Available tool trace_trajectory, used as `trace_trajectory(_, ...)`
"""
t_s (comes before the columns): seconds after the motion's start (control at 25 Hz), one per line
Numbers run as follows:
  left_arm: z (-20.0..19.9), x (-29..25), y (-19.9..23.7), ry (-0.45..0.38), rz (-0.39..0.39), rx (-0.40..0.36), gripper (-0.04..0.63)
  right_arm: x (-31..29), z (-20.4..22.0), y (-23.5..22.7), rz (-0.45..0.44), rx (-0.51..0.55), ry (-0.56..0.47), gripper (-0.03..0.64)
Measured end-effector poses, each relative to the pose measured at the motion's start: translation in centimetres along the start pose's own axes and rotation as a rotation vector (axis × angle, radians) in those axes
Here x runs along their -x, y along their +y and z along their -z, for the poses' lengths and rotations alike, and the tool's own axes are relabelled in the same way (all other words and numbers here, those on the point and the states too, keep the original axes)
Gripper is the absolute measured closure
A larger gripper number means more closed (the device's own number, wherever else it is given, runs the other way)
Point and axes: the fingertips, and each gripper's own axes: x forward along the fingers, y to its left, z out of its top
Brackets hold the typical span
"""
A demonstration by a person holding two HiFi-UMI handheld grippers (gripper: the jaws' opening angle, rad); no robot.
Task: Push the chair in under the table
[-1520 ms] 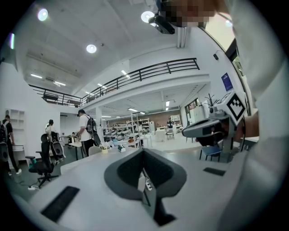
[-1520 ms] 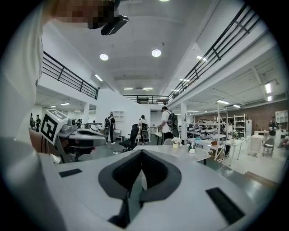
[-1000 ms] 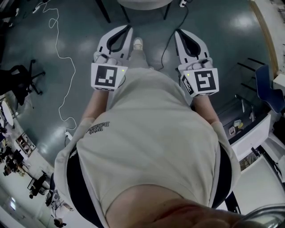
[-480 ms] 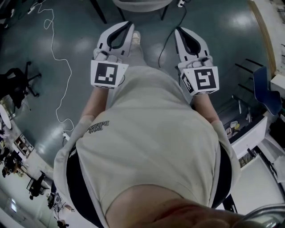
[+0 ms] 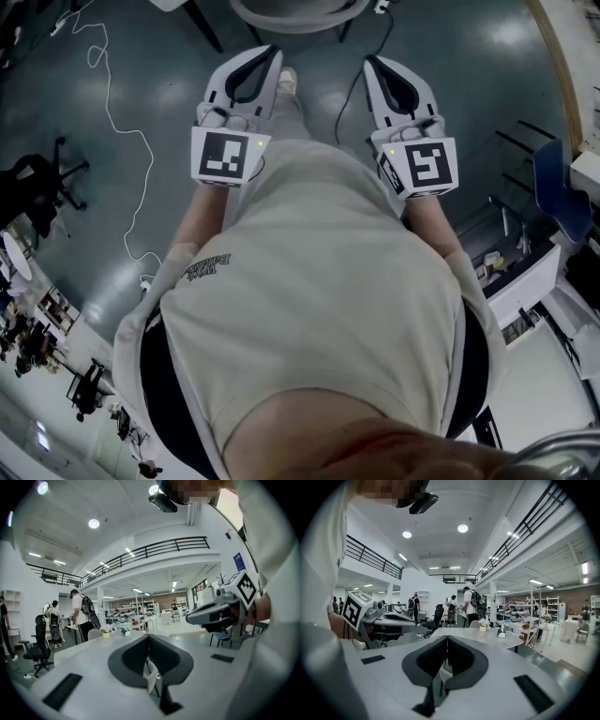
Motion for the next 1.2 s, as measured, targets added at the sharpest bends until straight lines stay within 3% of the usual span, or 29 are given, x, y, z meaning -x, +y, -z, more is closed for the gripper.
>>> trace_trajectory(0.76,-1.0,-12.7,13.1,0.022,0.076,0.042,0.584,-15.3,-3.2,-8.1,0.055,0.011,0.093,0.606)
trace_trajectory(1.2,-1.5,-17.1,20.2,0.005,0.119,-0.046,0.584,-23.0,-6.1,-10.1,0.087,0.044,0.068,0.606)
